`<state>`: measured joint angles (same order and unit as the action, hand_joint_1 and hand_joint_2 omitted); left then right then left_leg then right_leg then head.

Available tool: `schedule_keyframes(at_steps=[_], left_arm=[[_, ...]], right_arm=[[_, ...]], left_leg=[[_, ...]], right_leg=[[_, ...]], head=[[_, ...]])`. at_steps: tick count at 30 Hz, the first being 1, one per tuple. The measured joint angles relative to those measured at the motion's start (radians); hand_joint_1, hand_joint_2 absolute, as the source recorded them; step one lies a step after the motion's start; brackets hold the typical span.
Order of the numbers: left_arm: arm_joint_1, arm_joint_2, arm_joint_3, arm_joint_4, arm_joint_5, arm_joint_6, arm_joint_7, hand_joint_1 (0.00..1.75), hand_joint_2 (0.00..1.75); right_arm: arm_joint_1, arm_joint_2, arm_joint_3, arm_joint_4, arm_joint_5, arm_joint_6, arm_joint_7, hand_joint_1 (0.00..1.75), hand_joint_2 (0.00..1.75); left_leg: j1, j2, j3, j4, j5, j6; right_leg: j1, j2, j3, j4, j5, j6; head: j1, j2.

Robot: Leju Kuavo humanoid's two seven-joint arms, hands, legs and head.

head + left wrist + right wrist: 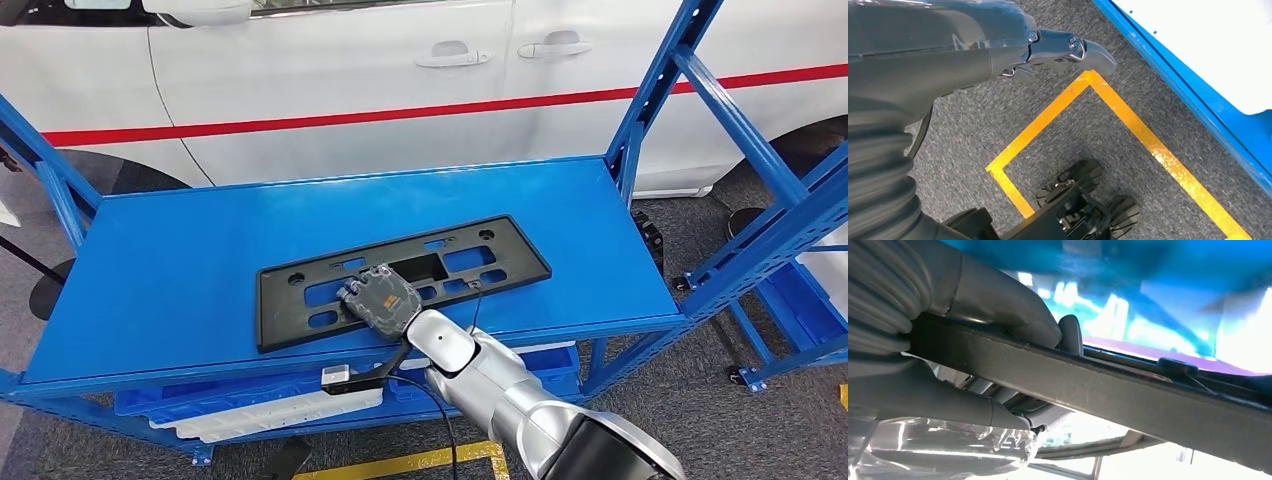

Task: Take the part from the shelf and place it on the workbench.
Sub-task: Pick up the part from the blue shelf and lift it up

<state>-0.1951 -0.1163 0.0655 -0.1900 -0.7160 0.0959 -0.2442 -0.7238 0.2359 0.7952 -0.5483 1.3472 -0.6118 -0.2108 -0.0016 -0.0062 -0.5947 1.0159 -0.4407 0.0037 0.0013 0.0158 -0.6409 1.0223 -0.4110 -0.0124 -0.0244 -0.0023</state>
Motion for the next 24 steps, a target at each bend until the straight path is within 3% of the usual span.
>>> schedule_keyframes(at_steps=[2, 6, 8, 10, 11, 12, 13, 14, 16, 18, 21, 22, 24], left_arm=[[0.002, 0.0, 0.007, 0.0, -0.002, 0.003, -0.002, 0.0, 1.75], [0.007, 0.001, 0.018, 0.0, -0.004, 0.007, -0.009, 0.0, 1.75], [0.008, 0.001, 0.021, 0.0, -0.004, 0.006, -0.012, 0.0, 1.75], [0.011, 0.001, 0.024, 0.0, -0.006, 0.005, -0.015, 0.0, 1.75], [0.014, 0.001, 0.025, 0.0, -0.008, 0.004, -0.015, 0.0, 1.75], [0.017, 0.001, 0.027, 0.0, -0.01, 0.003, -0.016, 0.0, 1.75], [0.019, 0.001, 0.028, 0.0, -0.011, 0.002, -0.016, 0.0, 1.75], [0.02, 0.0, 0.029, 0.0, -0.013, 0.0, -0.016, 0.0, 1.75], [0.021, 0.0, 0.029, -0.001, -0.018, -0.002, -0.016, 0.0, 1.75], [0.021, 0.0, 0.029, -0.001, -0.022, -0.006, -0.016, 0.0, 1.75], [0.023, 0.0, 0.029, -0.001, -0.024, -0.009, -0.017, 0.0, 1.75], [0.024, 0.0, 0.029, -0.001, -0.024, -0.01, -0.017, 0.0, 1.75], [0.026, 0.0, 0.03, -0.001, -0.027, -0.012, -0.019, 0.0, 1.75]], right_arm=[[0.025, -0.014, -0.003, -0.053, -0.011, 0.01, -0.009, 1.75, 1.75], [0.074, -0.046, -0.005, -0.175, -0.029, 0.026, -0.014, 1.75, 1.75], [0.095, -0.063, -0.005, -0.232, -0.038, 0.033, -0.015, 1.75, 1.75], [0.116, -0.082, -0.005, -0.282, -0.044, 0.042, -0.015, 1.75, 1.75], [0.127, -0.091, -0.005, -0.305, -0.046, 0.046, -0.015, 1.75, 1.75], [0.138, -0.1, -0.005, -0.327, -0.047, 0.049, -0.015, 1.75, 1.75], [0.147, -0.109, -0.005, -0.349, -0.049, 0.053, -0.015, 1.75, 1.75], [0.154, -0.116, -0.005, -0.371, -0.051, 0.058, -0.015, 1.75, 1.75], [0.163, -0.128, -0.005, -0.412, -0.054, 0.066, -0.013, 1.75, 1.75], [0.171, -0.137, -0.005, -0.449, -0.056, 0.075, -0.01, 1.75, 1.75], [0.185, -0.151, -0.005, -0.486, -0.058, 0.086, -0.009, 1.75, 1.75], [0.189, -0.155, -0.005, -0.495, -0.059, 0.088, -0.008, 1.75, 1.75], [0.196, -0.161, -0.005, -0.51, -0.06, 0.092, -0.007, 1.75, 1.75]], left_leg=[[-0.001, 0.0, -0.001, 0.002, -0.001, 0.003], [-0.001, 0.002, 0.006, -0.011, 0.01, 0.02], [0.006, 0.006, 0.013, -0.031, 0.025, 0.026], [0.008, 0.008, 0.012, -0.035, 0.031, 0.029], [0.008, 0.009, 0.009, -0.033, 0.031, 0.029], [0.009, 0.009, 0.005, -0.03, 0.032, 0.028], [0.011, 0.009, 0.001, -0.025, 0.032, 0.025], [0.013, 0.009, -0.004, -0.019, 0.031, 0.022], [0.017, 0.008, -0.016, -0.002, 0.028, 0.009], [0.017, 0.006, -0.026, 0.011, 0.027, -0.007], [0.02, 0.004, -0.034, 0.016, 0.032, -0.029], [0.022, 0.004, -0.04, 0.026, 0.019, -0.034], [0.025, 0.005, -0.065, 0.102, -0.055, -0.04]], right_leg=[[-0.001, 0.0, 0.0, -0.001, 0.001, 0.002], [-0.004, 0.0, 0.005, -0.006, 0.001, 0.016], [-0.005, -0.002, -0.01, 0.041, -0.044, 0.022], [-0.01, -0.004, -0.052, 0.159, -0.12, 0.03], [-0.014, -0.004, -0.073, 0.219, -0.148, 0.034], [-0.018, -0.005, -0.081, 0.253, -0.158, 0.039], [-0.023, -0.007, -0.072, 0.253, -0.149, 0.044], [-0.027, -0.009, -0.046, 0.216, -0.126, 0.048], [-0.033, -0.012, 0.028, 0.092, -0.083, 0.052], [-0.03, -0.009, 0.062, 0.028, -0.07, 0.041], [-0.025, -0.006, 0.05, 0.023, -0.061, 0.013], [-0.024, -0.007, 0.045, 0.021, -0.055, 0.004], [-0.024, -0.01, 0.032, 0.017, -0.04, -0.011]], head=[[0.0, 0.0], [0.0, 0.0], [0.0, 0.0], [0.0, 0.0], [0.0, 0.0], [0.0, 0.0], [0.0, 0.0], [0.0, 0.0], [0.0, 0.0], [0.0, 0.0], [0.0, 0.0], [0.0, 0.0], [0.0, 0.0]])
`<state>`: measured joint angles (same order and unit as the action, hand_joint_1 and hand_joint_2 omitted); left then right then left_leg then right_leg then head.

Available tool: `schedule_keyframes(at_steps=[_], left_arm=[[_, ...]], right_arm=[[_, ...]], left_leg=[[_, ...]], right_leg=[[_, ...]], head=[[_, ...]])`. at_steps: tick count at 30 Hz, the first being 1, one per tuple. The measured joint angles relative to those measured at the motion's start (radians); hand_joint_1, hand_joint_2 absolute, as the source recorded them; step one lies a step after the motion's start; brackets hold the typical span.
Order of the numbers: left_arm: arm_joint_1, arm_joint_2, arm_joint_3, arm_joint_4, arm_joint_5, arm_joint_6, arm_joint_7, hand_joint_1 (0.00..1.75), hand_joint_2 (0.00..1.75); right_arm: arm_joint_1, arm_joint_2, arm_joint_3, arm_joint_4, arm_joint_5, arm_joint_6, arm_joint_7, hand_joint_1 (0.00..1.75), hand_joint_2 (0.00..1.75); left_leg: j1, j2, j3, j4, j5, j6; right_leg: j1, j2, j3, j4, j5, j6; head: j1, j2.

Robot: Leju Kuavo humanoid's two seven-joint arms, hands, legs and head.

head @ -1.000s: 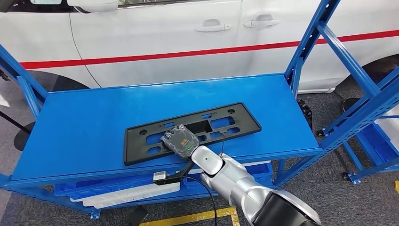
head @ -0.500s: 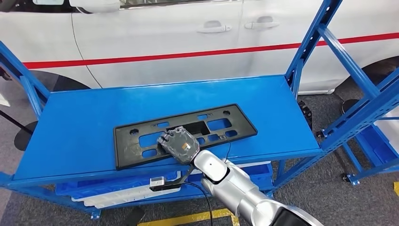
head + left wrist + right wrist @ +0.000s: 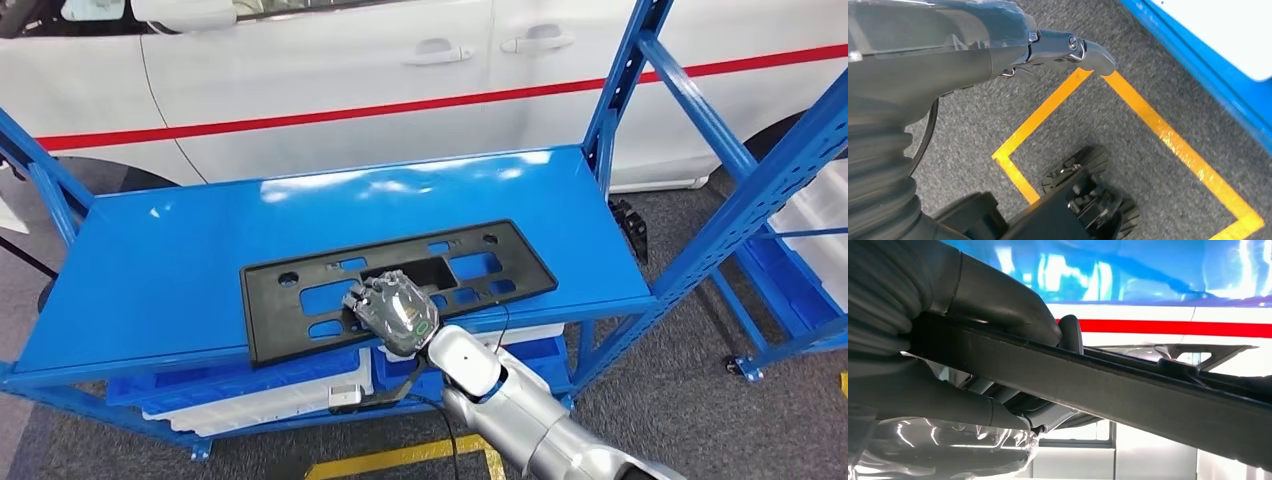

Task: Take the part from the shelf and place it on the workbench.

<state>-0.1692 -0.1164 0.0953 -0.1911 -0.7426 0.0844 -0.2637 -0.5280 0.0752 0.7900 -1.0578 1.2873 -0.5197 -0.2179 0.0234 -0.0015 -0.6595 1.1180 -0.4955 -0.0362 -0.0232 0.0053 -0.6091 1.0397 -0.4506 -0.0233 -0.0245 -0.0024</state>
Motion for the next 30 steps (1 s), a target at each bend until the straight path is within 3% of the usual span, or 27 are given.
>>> schedule_keyframes(at_steps=[2, 3, 4, 5, 6, 8, 10, 12, 13, 14, 15, 17, 18, 19, 20, 21, 23, 25, 28, 30], left_arm=[[0.001, 0.0, 0.001, 0.0, -0.002, 0.0, -0.002, 0.0, 1.75], [0.001, 0.0, 0.002, 0.0, -0.002, 0.0, -0.002, 0.0, 1.75], [0.002, 0.0, 0.003, 0.0, -0.002, 0.0, -0.002, 0.0, 1.75], [0.002, 0.0, 0.004, 0.0, -0.002, 0.0, -0.003, 0.0, 1.75], [0.002, 0.0, 0.005, -0.001, -0.002, 0.0, -0.004, 0.0, 1.75], [0.0, 0.001, 0.007, -0.005, -0.003, 0.0, -0.007, 0.0, 1.75], [-0.002, 0.002, 0.007, -0.008, -0.005, 0.0, -0.009, 0.0, 1.75], [-0.001, 0.002, 0.008, -0.009, -0.006, 0.0, -0.009, 0.0, 1.75], [-0.001, 0.001, 0.008, -0.009, -0.006, 0.0, -0.01, 0.0, 1.75], [-0.001, 0.001, 0.008, -0.009, -0.007, 0.0, -0.01, 0.0, 1.75], [-0.001, 0.0, 0.008, -0.009, -0.009, -0.001, -0.01, 0.0, 1.75], [-0.001, -0.002, 0.009, -0.01, -0.012, -0.001, -0.01, 0.0, 1.75], [-0.001, -0.002, 0.009, -0.01, -0.013, -0.001, -0.009, 0.0, 1.75], [-0.001, -0.002, 0.01, -0.01, -0.014, -0.001, -0.009, 0.0, 1.75], [-0.001, -0.002, 0.011, -0.01, -0.014, -0.001, -0.009, 0.0, 1.75], [-0.001, -0.002, 0.012, -0.01, -0.014, -0.001, -0.008, 0.0, 1.75], [-0.001, -0.002, 0.014, -0.01, -0.014, -0.001, -0.008, 0.0, 1.75], [-0.002, -0.003, 0.014, -0.011, -0.014, 0.0, -0.008, 0.0, 1.75], [0.0, -0.003, 0.016, -0.011, -0.016, 0.001, -0.008, 0.0, 1.75], [0.003, -0.003, 0.018, -0.011, -0.018, 0.0, -0.008, 0.0, 1.75]], right_arm=[[0.01, -0.006, 0.0, -0.011, 0.0, 0.002, 0.0, 1.75, 1.75], [0.014, -0.009, 0.0, -0.014, 0.0, 0.003, 0.0, 1.75, 1.75], [0.018, -0.011, 0.0, -0.018, 0.0, 0.003, 0.0, 1.75, 1.75], [0.021, -0.013, 0.0, -0.022, 0.0, 0.003, 0.0, 1.75, 1.75], [0.023, -0.015, 0.0, -0.026, 0.0, 0.003, 0.001, 1.75, 1.75], [0.024, -0.018, 0.0, -0.037, -0.002, 0.004, 0.003, 1.75, 1.75], [0.025, -0.019, 0.0, -0.045, -0.005, 0.005, 0.005, 1.75, 1.75], [0.028, -0.021, 0.0, -0.049, -0.009, 0.007, 0.006, 1.75, 1.75], [0.03, -0.022, 0.0, -0.05, -0.01, 0.007, 0.006, 1.75, 1.75], [0.032, -0.023, 0.0, -0.051, -0.011, 0.007, 0.006, 1.75, 1.75], [0.033, -0.025, 0.0, -0.051, -0.012, 0.007, 0.006, 1.75, 1.75], [0.036, -0.027, 0.0, -0.051, -0.013, 0.007, 0.006, 1.75, 1.75], [0.039, -0.028, 0.0, -0.051, -0.014, 0.007, 0.006, 1.75, 1.75], [0.041, -0.03, 0.0, -0.051, -0.014, 0.006, 0.006, 1.75, 1.75], [0.043, -0.031, 0.0, -0.051, -0.015, 0.005, 0.006, 1.75, 1.75], [0.044, -0.032, 0.0, -0.051, -0.015, 0.004, 0.006, 1.75, 1.75], [0.043, -0.031, 0.0, -0.051, -0.016, 0.0, 0.003, 1.75, 1.75], [0.041, -0.031, 0.0, -0.051, -0.019, -0.003, 0.0, 1.75, 1.75], [0.041, -0.03, 0.0, -0.05, -0.032, -0.007, -0.002, 1.75, 1.75], [0.042, -0.028, 0.0, -0.048, -0.048, -0.008, -0.007, 1.75, 1.75]], left_leg=[[0.0, 0.0, -0.031, 0.128, -0.086, -0.002], [0.0, 0.0, -0.036, 0.173, -0.106, -0.002], [-0.001, 0.0, -0.025, 0.187, -0.105, -0.001], [-0.001, 0.0, 0.003, 0.163, -0.087, 0.003], [-0.003, 0.0, 0.048, 0.106, -0.062, 0.008], [-0.009, 0.0, 0.145, -0.038, -0.037, 0.021], [-0.018, -0.001, 0.185, -0.111, -0.039, 0.029], [-0.02, -0.001, 0.178, -0.121, -0.023, 0.037], [-0.018, 0.0, 0.173, -0.126, -0.01, 0.043], [-0.016, 0.002, 0.164, -0.131, 0.004, 0.051], [-0.014, 0.004, 0.153, -0.135, 0.018, 0.057], [-0.017, 0.007, 0.124, -0.133, 0.039, 0.064], [-0.018, 0.007, 0.109, -0.13, 0.049, 0.064], [-0.019, 0.007, 0.093, -0.127, 0.057, 0.064], [-0.019, 0.008, 0.078, -0.122, 0.065, 0.062], [-0.019, 0.008, 0.063, -0.115, 0.071, 0.06], [-0.02, 0.008, 0.039, -0.099, 0.079, 0.054], [-0.022, 0.008, 0.025, -0.091, 0.09, 0.043], [-0.022, 0.006, 0.012, -0.089, 0.1, 0.026], [-0.02, 0.005, -0.01, -0.041, 0.044, 0.014]], right_leg=[[0.005, -0.002, -0.019, 0.0, 0.015, -0.006], [0.007, -0.003, -0.028, 0.001, 0.022, -0.007], [0.01, -0.004, -0.038, 0.001, 0.03, -0.007], [0.012, -0.004, -0.047, 0.001, 0.037, -0.006], [0.013, -0.003, -0.055, 0.002, 0.045, -0.005], [0.014, -0.003, -0.065, 0.002, 0.06, 0.001], [0.012, -0.004, -0.069, -0.002, 0.076, 0.013], [0.01, -0.004, -0.071, -0.01, 0.091, 0.027], [0.01, -0.004, -0.075, -0.007, 0.083, 0.033], [0.01, -0.004, -0.083, 0.01, 0.057, 0.037], [0.011, -0.004, -0.096, 0.048, 0.012, 0.04], [0.01, -0.003, -0.123, 0.164, -0.088, 0.045], [0.01, -0.004, -0.13, 0.219, -0.111, 0.048], [0.009, -0.004, -0.127, 0.252, -0.109, 0.05], [0.009, -0.004, -0.11, 0.257, -0.088, 0.051], [0.009, -0.004, -0.078, 0.228, -0.058, 0.05], [0.01, -0.004, 0.012, 0.108, -0.036, 0.043], [0.015, -0.003, 0.072, 0.011, -0.056, 0.033], [0.015, -0.006, 0.068, -0.019, -0.048, 0.014], [0.01, -0.01, 0.051, -0.027, -0.026, -0.001]], head=[[0.0, 0.0], [0.0, 0.0], [0.0, 0.0], [0.0, 0.0], [0.0, 0.0], [0.0, 0.0], [0.0, 0.0], [0.0, 0.0], [0.0, 0.0], [0.0, 0.0], [0.0, 0.0], [0.0, 0.0], [0.0, 0.0], [0.0, 0.0], [0.0, 0.0], [0.0, 0.0], [0.0, 0.0], [0.0, 0.0], [0.0, 0.0], [0.0, 0.0]])
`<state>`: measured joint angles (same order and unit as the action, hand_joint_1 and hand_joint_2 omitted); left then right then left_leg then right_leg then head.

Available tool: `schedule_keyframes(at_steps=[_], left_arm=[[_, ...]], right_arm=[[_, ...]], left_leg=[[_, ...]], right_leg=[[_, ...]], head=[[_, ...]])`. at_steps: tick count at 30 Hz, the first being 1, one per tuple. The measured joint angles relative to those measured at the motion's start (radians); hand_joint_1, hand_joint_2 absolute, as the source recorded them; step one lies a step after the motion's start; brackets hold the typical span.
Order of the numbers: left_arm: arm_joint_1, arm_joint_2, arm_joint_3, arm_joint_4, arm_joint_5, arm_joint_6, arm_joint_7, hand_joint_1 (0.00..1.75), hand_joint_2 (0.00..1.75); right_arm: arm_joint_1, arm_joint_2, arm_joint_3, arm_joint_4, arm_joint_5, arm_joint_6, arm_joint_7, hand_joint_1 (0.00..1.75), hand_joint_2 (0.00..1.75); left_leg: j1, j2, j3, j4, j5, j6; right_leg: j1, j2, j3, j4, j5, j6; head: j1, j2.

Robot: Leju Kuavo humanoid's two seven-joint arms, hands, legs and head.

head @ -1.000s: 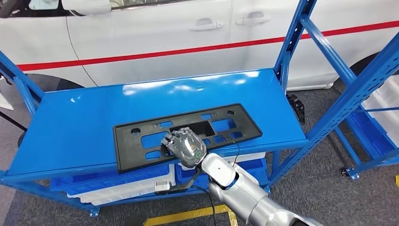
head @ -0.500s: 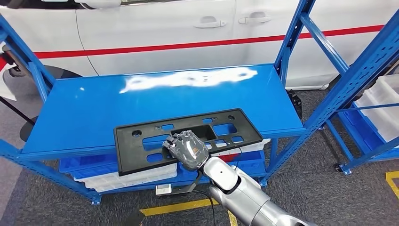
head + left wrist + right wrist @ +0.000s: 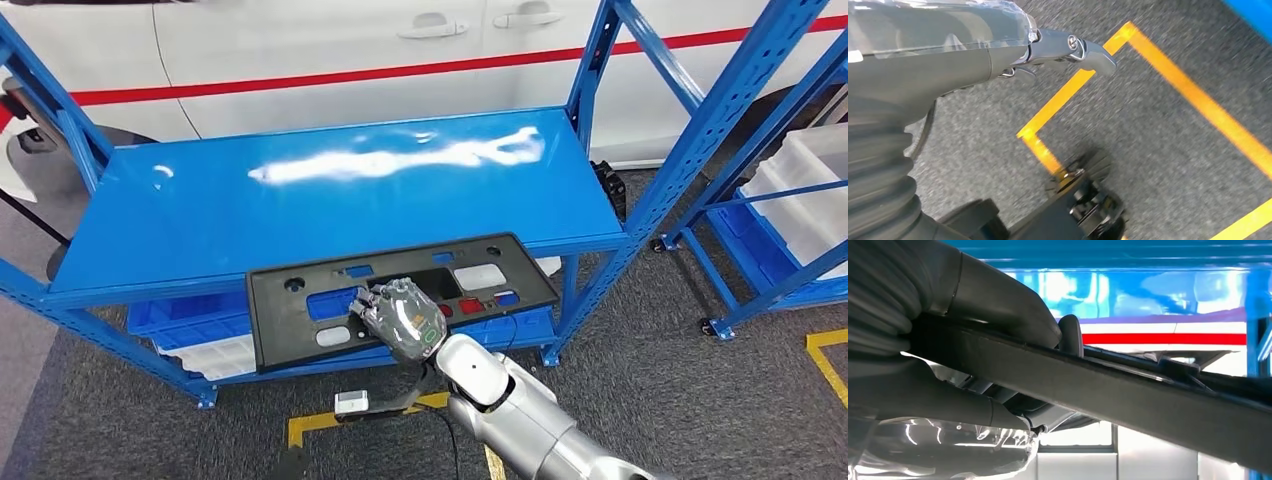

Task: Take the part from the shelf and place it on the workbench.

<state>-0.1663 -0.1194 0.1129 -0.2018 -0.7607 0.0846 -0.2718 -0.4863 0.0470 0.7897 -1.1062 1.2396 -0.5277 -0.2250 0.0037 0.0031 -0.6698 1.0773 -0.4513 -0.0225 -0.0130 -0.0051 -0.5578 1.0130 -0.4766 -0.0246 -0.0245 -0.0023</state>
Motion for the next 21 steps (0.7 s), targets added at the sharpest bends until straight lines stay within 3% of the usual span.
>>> schedule_keyframes(at_steps=[2, 3, 4, 5, 7, 9, 10, 11, 13, 14, 15, 17, 18, 19, 20, 21], left_arm=[[0.001, 0.0, 0.003, 0.0, -0.003, 0.0, 0.0, 0.0, 1.75], [0.001, 0.0, 0.004, 0.0, -0.005, -0.001, 0.0, 0.0, 1.75], [0.001, 0.0, 0.005, 0.0, -0.006, -0.001, 0.0, 0.0, 1.75], [0.002, 0.0, 0.006, 0.0, -0.007, -0.001, 0.0, 0.0, 1.75], [0.001, 0.0, 0.008, 0.0, -0.009, -0.001, 0.0, 0.0, 1.75], [-0.001, 0.0, 0.011, 0.0, -0.012, -0.002, 0.0, 0.0, 1.75], [-0.001, -0.001, 0.012, 0.0, -0.014, -0.003, 0.0, 0.0, 1.75], [-0.001, -0.001, 0.013, 0.0, -0.016, -0.004, 0.0, 0.0, 1.75], [0.0, -0.002, 0.014, 0.0, -0.021, -0.006, 0.0, 0.0, 1.75], [-0.001, -0.003, 0.015, 0.0, -0.023, -0.008, 0.0, 0.0, 1.75], [-0.001, -0.004, 0.015, 0.0, -0.025, -0.01, 0.0, 0.0, 1.75], [-0.003, -0.006, 0.015, 0.0, -0.029, -0.012, 0.0, 0.0, 1.75], [-0.002, -0.006, 0.015, 0.0, -0.03, -0.012, 0.0, 0.0, 1.75], [-0.002, -0.006, 0.015, 0.0, -0.031, -0.012, -0.001, 0.0, 1.75], [-0.001, -0.006, 0.015, 0.0, -0.034, -0.012, -0.002, 0.0, 1.75], [0.0, -0.007, 0.015, 0.0, -0.037, -0.013, -0.003, 0.0, 1.75]], right_arm=[[0.001, 0.001, 0.0, 0.002, -0.017, 0.0, -0.006, 1.75, 1.75], [0.002, 0.002, 0.0, 0.003, -0.025, 0.0, -0.009, 1.75, 1.75], [0.003, 0.002, 0.0, 0.005, -0.031, 0.0, -0.01, 1.75, 1.75], [0.006, 0.002, 0.0, 0.008, -0.037, 0.0, -0.011, 1.75, 1.75], [0.012, 0.002, 0.0, 0.012, -0.052, -0.001, -0.013, 1.75, 1.75], [0.019, 0.005, -0.003, 0.014, -0.078, -0.003, -0.022, 1.75, 1.75], [0.024, 0.007, -0.005, 0.015, -0.094, -0.007, -0.03, 1.75, 1.75], [0.028, 0.009, -0.007, 0.015, -0.113, -0.011, -0.041, 1.75, 1.75], [0.039, 0.013, -0.011, 0.016, -0.149, -0.018, -0.068, 1.75, 1.75], [0.043, 0.013, -0.013, 0.017, -0.166, -0.018, -0.083, 1.75, 1.75], [0.047, 0.013, -0.015, 0.017, -0.181, -0.016, -0.095, 1.75, 1.75], [0.053, 0.013, -0.019, 0.02, -0.206, -0.002, -0.109, 1.75, 1.75], [0.056, 0.013, -0.021, 0.021, -0.214, 0.007, -0.112, 1.75, 1.75], [0.061, 0.013, -0.023, 0.023, -0.219, 0.015, -0.115, 1.75, 1.75], [0.066, 0.013, -0.025, 0.025, -0.221, 0.019, -0.119, 1.75, 1.75], [0.072, 0.013, -0.026, 0.026, -0.221, 0.022, -0.124, 1.75, 1.75]], left_leg=[[0.005, 0.0, -0.032, 0.12, -0.093, -0.012], [0.007, 0.0, -0.044, 0.181, -0.123, -0.016], [0.009, 0.0, -0.044, 0.22, -0.13, -0.02], [0.01, 0.0, -0.029, 0.225, -0.116, -0.022], [0.014, 0.0, 0.048, 0.133, -0.062, -0.023], [0.013, -0.003, 0.138, -0.004, -0.05, -0.015], [0.011, -0.005, 0.161, -0.046, -0.054, -0.008], [0.007, -0.007, 0.17, -0.067, -0.059, 0.0], [0.007, -0.006, 0.157, -0.072, -0.044, 0.016], [0.009, -0.005, 0.149, -0.075, -0.034, 0.026], [0.01, -0.003, 0.138, -0.077, -0.023, 0.036], [0.007, -0.002, 0.113, -0.076, -0.002, 0.049], [0.004, -0.001, 0.099, -0.074, 0.007, 0.052], [0.001, -0.001, 0.085, -0.072, 0.016, 0.053], [-0.002, -0.001, 0.071, -0.07, 0.023, 0.053], [-0.005, -0.001, 0.059, -0.068, 0.03, 0.053]], right_leg=[[0.0, -0.002, -0.02, 0.0, 0.02, -0.006], [0.001, -0.003, -0.031, 0.001, 0.028, -0.006], [0.001, -0.004, -0.043, 0.003, 0.036, -0.005], [0.0, -0.005, -0.054, 0.006, 0.044, -0.003], [-0.001, -0.004, -0.077, 0.012, 0.058, 0.003], [0.001, -0.003, -0.093, 0.016, 0.072, 0.014], [0.001, -0.003, -0.097, 0.016, 0.08, 0.021], [0.002, -0.003, -0.1, 0.014, 0.089, 0.027], [0.001, -0.002, -0.105, 0.011, 0.099, 0.041], [0.001, 0.0, -0.113, 0.023, 0.082, 0.045], [0.001, 0.001, -0.125, 0.053, 0.047, 0.049], [0.0, 0.002, -0.163, 0.173, -0.054, 0.051], [-0.001, 0.002, -0.179, 0.241, -0.09, 0.051], [0.0, 0.002, -0.186, 0.293, -0.102, 0.051], [0.0, 0.003, -0.177, 0.313, -0.091, 0.049], [0.001, 0.003, -0.151, 0.296, -0.061, 0.044]], head=[[0.0, 0.0], [0.0, 0.0], [0.0, 0.0], [0.0, 0.0], [0.0, 0.0], [0.0, 0.0], [0.0, 0.0], [0.0, 0.0], [0.0, 0.0], [0.0, 0.0], [0.0, 0.0], [0.0, 0.0], [0.0, 0.0], [0.0, 0.0], [0.0, 0.0], [0.0, 0.0]])
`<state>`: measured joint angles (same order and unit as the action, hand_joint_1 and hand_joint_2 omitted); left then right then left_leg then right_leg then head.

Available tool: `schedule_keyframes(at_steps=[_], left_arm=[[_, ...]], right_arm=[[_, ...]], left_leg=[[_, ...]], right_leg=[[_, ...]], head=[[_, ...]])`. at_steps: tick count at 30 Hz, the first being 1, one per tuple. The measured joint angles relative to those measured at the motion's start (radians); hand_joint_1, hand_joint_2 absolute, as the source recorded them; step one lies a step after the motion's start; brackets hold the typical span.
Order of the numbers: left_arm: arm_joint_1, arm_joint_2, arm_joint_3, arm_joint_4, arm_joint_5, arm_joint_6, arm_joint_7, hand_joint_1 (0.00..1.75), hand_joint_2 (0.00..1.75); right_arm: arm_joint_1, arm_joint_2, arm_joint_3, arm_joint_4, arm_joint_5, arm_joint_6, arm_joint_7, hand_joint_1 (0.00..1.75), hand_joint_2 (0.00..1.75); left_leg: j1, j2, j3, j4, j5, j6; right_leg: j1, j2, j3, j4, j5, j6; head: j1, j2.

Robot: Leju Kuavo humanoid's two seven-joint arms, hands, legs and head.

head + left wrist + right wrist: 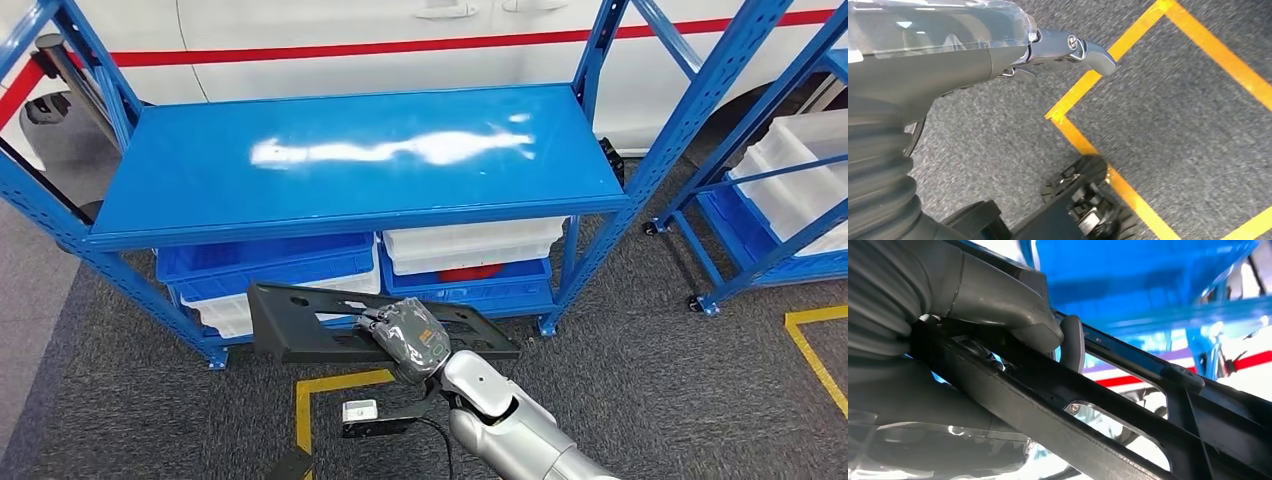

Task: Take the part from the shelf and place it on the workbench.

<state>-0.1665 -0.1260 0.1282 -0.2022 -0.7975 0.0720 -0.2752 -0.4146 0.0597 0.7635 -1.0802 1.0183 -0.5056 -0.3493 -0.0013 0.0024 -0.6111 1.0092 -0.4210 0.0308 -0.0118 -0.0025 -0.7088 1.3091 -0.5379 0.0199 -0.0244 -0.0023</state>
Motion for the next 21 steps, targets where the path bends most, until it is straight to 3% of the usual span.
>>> schedule_keyframes(at_steps=[1, 2, 4, 5, 7, 8, 10, 12, 13, 14, 15, 18, 19, 21], left_arm=[[0.0, 0.0, 0.0, 0.0, -0.002, 0.0, -0.001, 0.0, 1.75], [0.001, -0.001, 0.0, 0.0, -0.005, 0.0, -0.002, 0.0, 1.75], [0.0, -0.002, 0.0, 0.0, -0.006, 0.0, -0.003, 0.0, 1.75], [0.0, -0.003, 0.0, 0.0, -0.006, 0.0, -0.003, 0.0, 1.75], [0.001, -0.004, 0.001, 0.0, -0.006, 0.0, -0.004, 0.0, 1.75], [0.002, -0.004, 0.003, 0.0, -0.006, 0.0, -0.005, 0.0, 1.75], [0.003, -0.004, 0.006, 0.0, -0.005, 0.0, -0.005, 0.0, 1.75], [0.005, -0.004, 0.01, 0.0, -0.005, 0.0, -0.005, 0.0, 1.75], [0.005, -0.004, 0.012, 0.0, -0.004, 0.001, -0.005, 0.0, 1.75], [0.006, -0.004, 0.015, 0.0, -0.004, 0.001, -0.005, 0.0, 1.75], [0.007, -0.004, 0.017, 0.0, -0.005, 0.002, -0.004, 0.0, 1.75], [0.008, -0.002, 0.023, 0.0, -0.008, 0.004, -0.005, 0.0, 1.75], [0.009, -0.002, 0.025, 0.0, -0.009, 0.005, -0.005, 0.0, 1.75], [0.011, -0.001, 0.027, 0.0, -0.011, 0.007, -0.006, 0.0, 1.75]], right_arm=[[0.004, 0.0, 0.0, 0.0, 0.0, 0.001, -0.005, 1.75, 1.75], [0.007, 0.0, -0.001, 0.0, 0.0, 0.002, -0.008, 1.75, 1.75], [0.01, 0.002, -0.002, -0.001, 0.0, 0.003, -0.012, 1.75, 1.75], [0.011, 0.002, -0.003, -0.002, 0.0, 0.003, -0.013, 1.75, 1.75], [0.015, 0.003, -0.005, -0.003, -0.001, 0.001, -0.014, 1.75, 1.75], [0.018, 0.004, -0.005, -0.003, -0.002, 0.0, -0.013, 1.75, 1.75], [0.026, 0.006, -0.007, -0.003, -0.001, -0.005, -0.011, 1.75, 1.75], [0.038, 0.01, -0.011, -0.003, 0.0, -0.01, -0.008, 1.75, 1.75], [0.046, 0.01, -0.014, -0.003, -0.002, -0.014, -0.007, 1.75, 1.75], [0.055, 0.011, -0.018, -0.003, -0.006, -0.017, -0.007, 1.75, 1.75], [0.064, 0.012, -0.023, -0.003, -0.011, -0.02, -0.008, 1.75, 1.75], [0.077, 0.018, -0.039, -0.003, -0.034, -0.03, -0.016, 1.75, 1.75], [0.079, 0.021, -0.044, -0.003, -0.041, -0.034, -0.018, 1.75, 1.75], [0.082, 0.027, -0.054, -0.003, -0.051, -0.041, -0.021, 1.75, 1.75]], left_leg=[[-0.002, 0.0, -0.011, 0.002, 0.006, -0.001], [-0.005, -0.001, -0.019, 0.005, 0.012, -0.002], [-0.008, 0.0, -0.03, 0.007, 0.024, -0.01], [-0.007, 0.0, -0.032, 0.007, 0.031, -0.016], [-0.005, 0.0, -0.037, 0.005, 0.039, -0.027], [-0.004, 0.0, -0.042, 0.013, 0.03, -0.033], [-0.001, -0.002, -0.068, 0.083, -0.029, -0.043], [0.006, -0.002, -0.111, 0.215, -0.105, -0.055], [0.009, -0.002, -0.123, 0.266, -0.124, -0.06], [0.013, -0.002, -0.12, 0.284, -0.124, -0.065], [0.016, -0.002, -0.098, 0.262, -0.106, -0.068], [0.024, -0.018, 0.024, 0.069, -0.041, -0.068], [0.023, -0.025, 0.048, 0.025, -0.036, -0.065], [0.02, -0.027, 0.059, 0.001, -0.04, -0.058]], right_leg=[[0.002, 0.0, 0.042, -0.051, 0.031, -0.007], [0.006, 0.0, 0.093, -0.121, 0.045, -0.016], [0.012, 0.0, 0.176, -0.251, 0.033, -0.028], [0.015, -0.001, 0.193, -0.285, 0.021, -0.031], [0.014, -0.002, 0.197, -0.306, 0.028, -0.036], [0.012, -0.004, 0.194, -0.311, 0.035, -0.041], [0.006, -0.008, 0.187, -0.318, 0.05, -0.051], [0.006, -0.008, 0.175, -0.317, 0.06, -0.054], [0.006, -0.008, 0.17, -0.316, 0.063, -0.053], [0.005, -0.006, 0.166, -0.314, 0.065, -0.051], [0.004, -0.004, 0.162, -0.311, 0.067, -0.049], [0.002, 0.009, 0.153, -0.302, 0.069, -0.04], [0.003, 0.015, 0.149, -0.3, 0.071, -0.034], [0.003, 0.026, 0.141, -0.298, 0.077, -0.022]], head=[[0.0, 0.0], [0.0, 0.0], [0.0, 0.0], [0.0, 0.0], [0.0, 0.0], [0.0, 0.0], [0.0, 0.0], [0.0, 0.0], [0.0, 0.0], [0.0, 0.0], [0.0, 0.0], [0.0, 0.0], [0.0, 0.0], [0.0, 0.0]])
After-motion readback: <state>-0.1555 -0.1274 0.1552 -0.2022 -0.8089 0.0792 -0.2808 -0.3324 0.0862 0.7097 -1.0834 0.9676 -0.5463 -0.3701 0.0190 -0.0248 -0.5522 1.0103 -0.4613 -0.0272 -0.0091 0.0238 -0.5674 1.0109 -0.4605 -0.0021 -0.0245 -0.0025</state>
